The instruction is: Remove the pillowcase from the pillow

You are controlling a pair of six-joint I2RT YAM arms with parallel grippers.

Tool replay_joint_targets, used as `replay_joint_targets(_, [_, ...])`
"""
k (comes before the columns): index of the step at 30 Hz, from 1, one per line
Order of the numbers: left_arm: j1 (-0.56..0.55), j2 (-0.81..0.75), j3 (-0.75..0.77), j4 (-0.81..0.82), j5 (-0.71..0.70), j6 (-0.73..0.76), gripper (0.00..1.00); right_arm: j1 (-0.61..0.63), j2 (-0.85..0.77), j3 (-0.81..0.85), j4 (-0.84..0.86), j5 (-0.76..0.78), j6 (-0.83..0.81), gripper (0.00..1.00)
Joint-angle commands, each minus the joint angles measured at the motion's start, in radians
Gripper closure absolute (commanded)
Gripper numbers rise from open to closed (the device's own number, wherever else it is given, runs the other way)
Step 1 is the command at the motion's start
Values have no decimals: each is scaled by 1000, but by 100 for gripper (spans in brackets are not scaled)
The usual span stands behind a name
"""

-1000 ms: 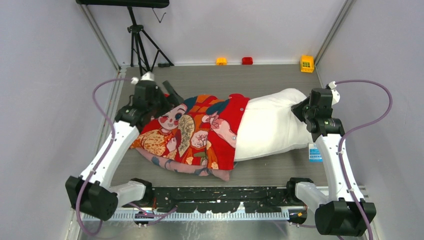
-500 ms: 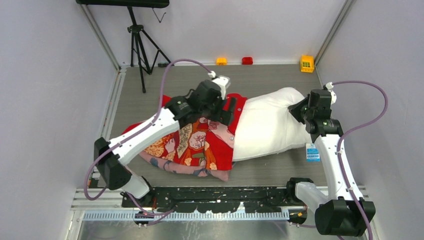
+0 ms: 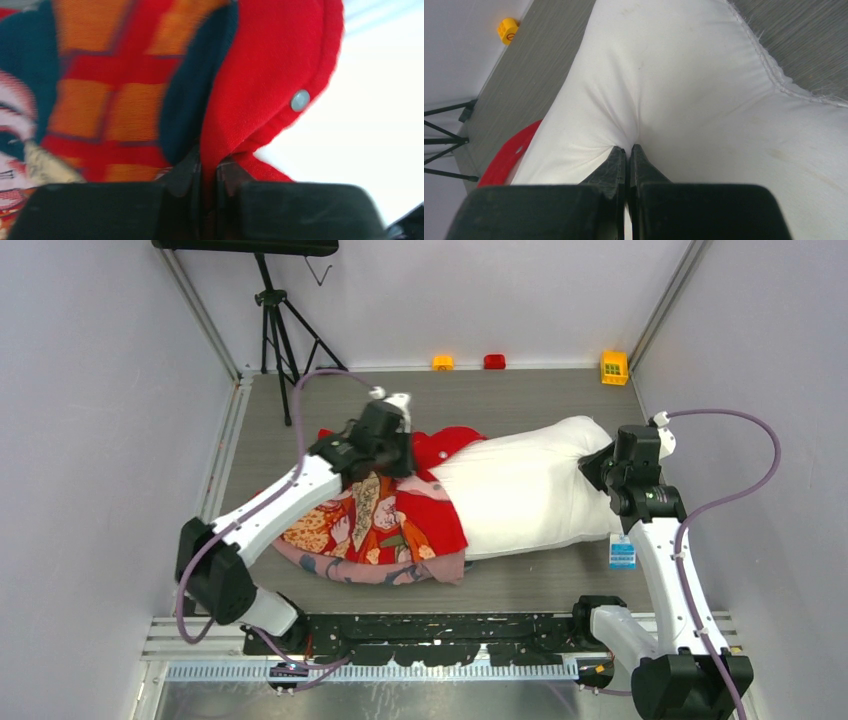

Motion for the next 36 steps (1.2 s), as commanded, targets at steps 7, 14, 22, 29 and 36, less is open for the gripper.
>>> replay_joint_targets(7, [411,-322,-215,-9,-145,-52,100,-10,-96,38,-39,322,78,100])
replay_joint_targets(14, [535,-455,-260,-42,-332,-176,100,-10,-136,46,-19,259,35,95])
replay_joint_targets(22, [536,-442,-345,195,185,-207,100,22,8,176,43,-328,-165,12])
replay_joint_targets(29, [536,-417,-329,126,259,-148,100,427,168,391,-114,-158,-354,11])
replay_joint_targets(36, [536,-452,-326,76,278,-109,99,813,431,531,-195,46,-464,10])
